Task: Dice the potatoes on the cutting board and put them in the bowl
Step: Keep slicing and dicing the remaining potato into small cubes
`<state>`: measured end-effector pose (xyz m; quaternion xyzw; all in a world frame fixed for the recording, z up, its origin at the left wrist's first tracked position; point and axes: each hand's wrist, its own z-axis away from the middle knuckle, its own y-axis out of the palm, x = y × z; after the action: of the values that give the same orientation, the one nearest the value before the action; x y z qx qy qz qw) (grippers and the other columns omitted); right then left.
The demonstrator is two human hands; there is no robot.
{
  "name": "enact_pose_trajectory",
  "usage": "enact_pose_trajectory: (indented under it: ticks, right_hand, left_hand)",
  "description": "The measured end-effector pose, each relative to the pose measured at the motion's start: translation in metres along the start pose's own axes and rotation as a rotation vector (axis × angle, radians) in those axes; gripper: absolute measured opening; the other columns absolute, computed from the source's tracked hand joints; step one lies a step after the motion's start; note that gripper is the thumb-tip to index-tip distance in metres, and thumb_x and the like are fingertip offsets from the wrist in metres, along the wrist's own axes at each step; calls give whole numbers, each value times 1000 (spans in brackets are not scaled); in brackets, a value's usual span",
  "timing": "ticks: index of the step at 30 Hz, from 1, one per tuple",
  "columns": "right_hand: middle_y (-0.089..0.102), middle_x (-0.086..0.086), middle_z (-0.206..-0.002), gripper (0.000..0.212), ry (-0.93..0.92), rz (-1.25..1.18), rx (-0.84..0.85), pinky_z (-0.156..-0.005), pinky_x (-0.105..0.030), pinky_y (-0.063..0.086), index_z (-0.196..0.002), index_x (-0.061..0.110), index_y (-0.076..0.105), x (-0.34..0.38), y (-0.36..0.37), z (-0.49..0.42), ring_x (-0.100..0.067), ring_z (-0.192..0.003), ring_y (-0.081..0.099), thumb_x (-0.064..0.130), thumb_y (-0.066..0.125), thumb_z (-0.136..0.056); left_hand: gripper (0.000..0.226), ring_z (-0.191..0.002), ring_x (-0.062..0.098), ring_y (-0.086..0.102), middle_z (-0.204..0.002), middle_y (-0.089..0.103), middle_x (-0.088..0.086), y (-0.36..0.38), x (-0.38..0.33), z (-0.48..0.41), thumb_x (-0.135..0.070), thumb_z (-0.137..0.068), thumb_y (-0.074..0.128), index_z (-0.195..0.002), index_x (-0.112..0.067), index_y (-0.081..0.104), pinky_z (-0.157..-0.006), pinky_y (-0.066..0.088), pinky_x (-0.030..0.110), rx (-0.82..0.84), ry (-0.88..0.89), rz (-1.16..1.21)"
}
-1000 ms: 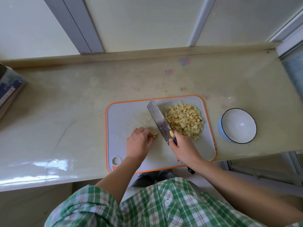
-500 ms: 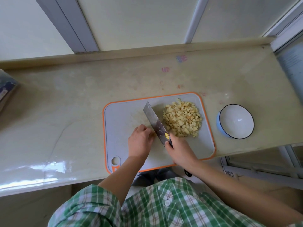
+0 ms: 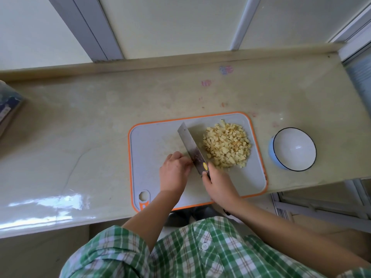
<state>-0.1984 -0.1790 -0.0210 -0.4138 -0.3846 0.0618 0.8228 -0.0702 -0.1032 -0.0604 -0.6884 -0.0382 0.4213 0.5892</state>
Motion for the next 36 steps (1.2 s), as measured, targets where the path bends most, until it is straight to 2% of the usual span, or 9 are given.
enact_pose_trajectory:
  ticks: [3,6,9,12,17,21,26,32,36]
  right_hand:
    - [39,0,-52,33,23,-64,-36,-47,-44,44,-71,27,29,4,-7,-1,-22,-45,49,14,45,-97]
    - [43,-4,-55,31,6,-61,1,-48,-42,41,-72,24,30,8,-12,1,-25,-48,55,16,44,-97]
    - [40,-1,-56,23,-36,-6,2,-51,-38,33,-75,14,36,9,-11,2,-21,-50,46,13,47,-96]
    - [38,1,-57,21,-58,43,10,-53,-33,27,-77,12,37,9,-8,2,-19,-53,40,12,48,-95]
    - [41,-3,-60,16,-45,83,41,-53,-33,28,-82,12,38,10,-5,2,-23,-55,42,14,44,-96]
    - [38,1,-61,14,-37,95,59,-48,-31,24,-85,13,36,12,-2,1,-19,-55,39,14,42,-98]
    - [36,3,-59,11,-16,109,65,-56,-33,26,-88,14,35,14,6,3,-24,-59,41,13,41,-98]
    - [38,4,-61,6,-12,107,83,-47,-30,21,-92,13,38,15,9,-2,-22,-59,43,14,40,-98]
    - [47,-4,-65,9,-12,97,39,-50,-33,27,-98,9,45,12,6,-8,-28,-61,52,16,40,-99]
  left_hand:
    - [14,-76,24,57,-76,61,-3,-2,2,2,-23,-74,79,-84,-21,70,-49,46,32,-15,6,3]
    - [20,-77,23,58,-77,63,-3,-3,4,6,-26,-72,80,-89,-21,69,-50,47,33,-38,4,9]
    - [15,-78,24,56,-77,61,-2,-1,6,8,-26,-75,77,-87,-22,69,-48,47,34,-40,-7,-4]
    - [15,-80,24,56,-79,60,-2,0,9,9,-26,-75,77,-88,-22,69,-48,47,34,-46,-28,-16]
    - [13,-80,25,56,-77,59,-1,0,7,8,-28,-76,77,-85,-21,70,-46,46,32,-50,-37,-38]
    - [11,-77,24,56,-73,58,-2,0,7,7,-27,-74,79,-79,-21,72,-44,45,32,-31,-49,-38]
    - [9,-75,22,53,-69,54,-4,-1,5,5,-27,-72,80,-71,-23,72,-44,32,25,-6,-48,-57]
    - [9,-77,21,51,-68,54,-5,-4,5,2,-32,-73,78,-71,-25,74,-48,27,25,19,-50,-69]
    - [9,-76,22,53,-67,54,-5,-5,5,2,-30,-71,81,-70,-25,73,-47,27,24,20,-49,-57]
